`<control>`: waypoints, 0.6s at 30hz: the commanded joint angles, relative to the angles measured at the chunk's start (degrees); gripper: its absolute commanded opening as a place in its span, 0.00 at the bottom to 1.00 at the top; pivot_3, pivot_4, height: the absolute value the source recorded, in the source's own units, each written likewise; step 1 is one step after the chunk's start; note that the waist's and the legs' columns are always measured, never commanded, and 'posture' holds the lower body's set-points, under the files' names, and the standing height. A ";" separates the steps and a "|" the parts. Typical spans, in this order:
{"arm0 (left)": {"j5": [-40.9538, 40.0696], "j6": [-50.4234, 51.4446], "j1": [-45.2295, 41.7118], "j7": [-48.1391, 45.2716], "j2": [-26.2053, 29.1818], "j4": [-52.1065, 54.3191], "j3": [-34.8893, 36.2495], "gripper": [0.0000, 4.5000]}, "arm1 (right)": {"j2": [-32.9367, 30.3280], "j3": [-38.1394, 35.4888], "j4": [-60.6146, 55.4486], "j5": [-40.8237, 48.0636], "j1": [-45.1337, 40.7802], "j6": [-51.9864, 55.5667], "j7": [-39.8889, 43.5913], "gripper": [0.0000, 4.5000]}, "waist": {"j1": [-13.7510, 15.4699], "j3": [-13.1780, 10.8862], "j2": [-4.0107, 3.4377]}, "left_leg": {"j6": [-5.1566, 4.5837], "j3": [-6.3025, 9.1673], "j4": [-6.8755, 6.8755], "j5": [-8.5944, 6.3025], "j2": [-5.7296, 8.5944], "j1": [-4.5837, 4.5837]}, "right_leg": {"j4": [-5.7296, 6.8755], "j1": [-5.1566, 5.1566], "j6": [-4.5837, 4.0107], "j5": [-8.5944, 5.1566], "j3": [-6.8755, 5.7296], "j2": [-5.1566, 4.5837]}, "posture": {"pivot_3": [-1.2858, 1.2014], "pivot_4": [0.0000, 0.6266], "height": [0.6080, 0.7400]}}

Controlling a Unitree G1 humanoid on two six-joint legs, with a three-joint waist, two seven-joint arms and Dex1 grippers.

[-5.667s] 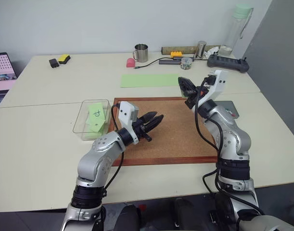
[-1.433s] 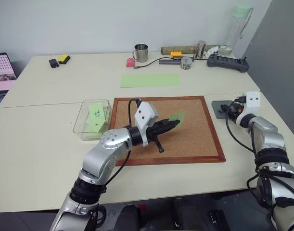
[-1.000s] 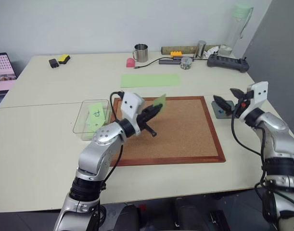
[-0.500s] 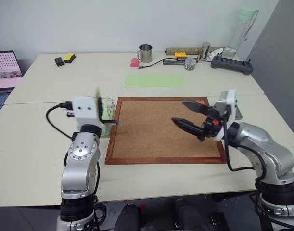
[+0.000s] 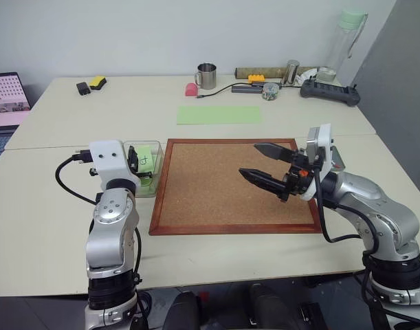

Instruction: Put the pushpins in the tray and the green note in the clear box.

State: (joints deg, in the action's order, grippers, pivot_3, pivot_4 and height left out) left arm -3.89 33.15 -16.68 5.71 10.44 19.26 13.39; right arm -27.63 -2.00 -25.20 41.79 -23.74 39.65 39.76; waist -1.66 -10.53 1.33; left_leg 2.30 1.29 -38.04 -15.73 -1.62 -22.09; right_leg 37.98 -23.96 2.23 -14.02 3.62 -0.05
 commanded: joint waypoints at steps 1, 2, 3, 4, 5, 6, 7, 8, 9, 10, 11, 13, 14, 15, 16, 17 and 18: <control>0.15 -1.59 -1.78 0.08 0.22 -0.32 0.44 0.53 | -0.33 -0.95 -1.50 0.22 -0.81 -0.93 -0.45 0.98 | 0.00 0.00 0.00 | 0.00 0.00 0.00 0.00 0.00 0.00 | 0.00 0.00 0.00 0.00 0.00 0.00 | 0.52 0.24 1.00; 0.31 -2.19 -2.12 -0.38 0.63 -0.58 0.12 0.58 | -0.33 -1.04 -1.42 -0.11 -0.63 -1.18 -0.65 0.98 | 0.00 0.00 0.00 | 0.00 0.00 0.00 0.00 0.00 0.00 | 0.00 0.00 0.00 0.00 0.00 0.00 | 0.52 0.24 1.00; 0.49 -2.82 -2.33 -1.31 1.32 -0.82 -0.49 0.61 | -0.31 -1.16 -1.37 -0.41 -0.42 -1.38 -0.93 0.98 | 0.00 0.00 0.00 | 0.00 0.00 0.00 0.00 0.00 0.00 | -0.01 0.00 0.00 0.00 0.00 0.00 | 0.52 0.24 1.00; 0.63 -3.67 -2.62 -2.90 2.27 -1.30 -1.52 0.66 | -0.29 -1.33 -1.05 -0.89 -0.25 -1.66 -1.33 0.98 | 0.00 0.00 0.00 | 0.00 0.00 0.00 0.00 0.00 -0.01 | -0.01 0.00 0.00 0.00 0.00 0.00 | 0.52 0.24 1.00; 0.25 -4.76 -3.01 -5.82 3.44 -2.11 -3.12 0.71 | -0.41 -1.26 -0.05 -2.96 0.01 -2.47 -2.65 0.98 | -0.01 0.00 0.00 | 0.00 0.00 0.00 0.00 0.00 -0.01 | -0.02 0.00 0.00 0.00 0.00 0.00 | 0.52 0.24 1.00; -0.70 -5.36 -3.33 -8.81 4.32 -2.84 -4.45 0.76 | -0.70 -0.83 1.02 -5.56 0.22 -3.61 -3.97 0.98 | -0.01 0.00 0.01 | 0.00 0.01 0.00 0.00 0.00 -0.02 | -0.01 -0.01 0.00 0.00 -0.01 0.00 | 0.52 0.24 1.00; -3.15 -4.51 -3.77 -12.61 4.69 -3.49 -5.55 0.81 | -1.50 0.08 2.53 -9.28 0.51 -5.09 -5.36 0.98 | 0.05 0.00 0.01 | 0.00 0.00 0.01 0.00 0.00 -0.01 | 0.00 -0.01 0.00 0.00 -0.01 0.00 | 0.52 0.24 1.00; -5.26 -3.38 -4.20 -15.90 5.16 -3.96 -6.46 0.86 | -2.15 0.72 3.75 -12.24 0.82 -6.32 -6.42 0.98 | 0.09 0.01 0.01 | 0.01 0.00 0.00 0.01 0.01 -0.01 | 0.00 0.00 0.00 0.00 -0.03 0.00 | 0.52 0.24 1.00; -7.55 -2.01 -4.51 -19.99 6.06 -3.99 -7.83 0.89 | -2.30 0.81 4.60 -14.11 1.04 -6.67 -7.89 0.98 | 0.16 0.01 0.02 | 0.01 -0.01 0.00 0.01 0.03 0.00 | -0.01 0.02 0.00 0.00 -0.02 -0.01 | 0.52 0.24 1.00; -9.45 -0.78 -4.78 -23.86 7.06 -3.91 -9.24 0.95 | -2.07 0.50 4.96 -14.78 1.23 -6.38 -9.09 0.98 | 0.14 0.01 0.02 | 0.01 -0.04 -0.01 0.01 0.06 0.00 | -0.03 0.02 0.00 0.00 -0.01 -0.05 | 0.52 0.24 1.00; -10.47 -0.02 -4.96 -26.83 8.13 -3.68 -10.53 0.95 | -1.74 0.15 4.87 -14.81 1.40 -5.86 -9.68 0.98 | 0.11 0.01 0.02 | 0.01 -0.09 -0.01 0.01 0.06 -0.01 | -0.03 0.01 0.00 0.00 0.03 -0.07 | 0.52 0.24 1.00; -11.54 -0.03 -4.34 -33.25 11.16 -2.82 -14.11 0.95 | -2.02 0.47 4.00 -15.16 2.38 -5.31 -9.33 0.98 | -0.08 0.01 0.02 | 0.01 -0.12 0.01 0.01 0.05 -0.03 | -0.02 -0.06 0.00 0.00 0.07 -0.06 | 0.52 0.24 1.00; -11.30 -0.75 -3.93 -35.33 12.45 -2.80 -15.60 0.95 | -2.12 0.63 3.71 -15.38 2.94 -5.16 -9.32 0.98 | -0.11 0.01 0.02 | 0.01 -0.10 0.06 0.01 0.03 -0.04 | -0.02 -0.08 -0.01 -0.01 0.06 -0.02 | 0.52 0.24 1.00; -11.82 -0.54 -3.62 -37.12 13.27 -3.04 -16.39 0.95 | -2.15 0.77 3.48 -15.68 3.61 -4.85 -9.55 0.98 | -0.26 0.01 0.02 | 0.01 -0.08 0.06 0.01 0.01 -0.04 | 0.00 -0.09 -0.03 -0.03 0.05 0.00 | 0.52 0.24 1.00; -12.51 -0.05 -3.49 -38.63 13.86 -3.06 -17.05 0.95 | -2.19 0.88 3.33 -16.09 4.24 -4.75 -9.69 0.98 | -0.42 0.01 0.01 | 0.01 -0.07 0.07 0.01 -0.01 -0.03 | 0.00 -0.10 -0.04 -0.03 0.06 0.03 | 0.52 0.24 1.00; -13.32 0.26 -3.41 -39.92 14.36 -2.95 -17.36 0.95 | -2.03 0.92 3.03 -16.35 4.69 -4.53 -9.97 0.98 | -0.44 0.01 0.01 | 0.00 -0.07 0.09 0.00 -0.03 0.00 | 0.01 -0.11 -0.06 -0.04 0.10 0.06 | 0.52 0.24 1.00; -14.01 0.71 -3.45 -40.77 14.63 -2.82 -17.42 0.95 | -1.76 0.80 2.68 -16.39 5.03 -4.18 -10.37 0.98 | -0.44 0.01 0.01 | 0.00 -0.05 0.09 0.00 -0.03 0.00 | 0.02 -0.11 -0.07 -0.05 0.09 0.07 | 0.52 0.24 1.00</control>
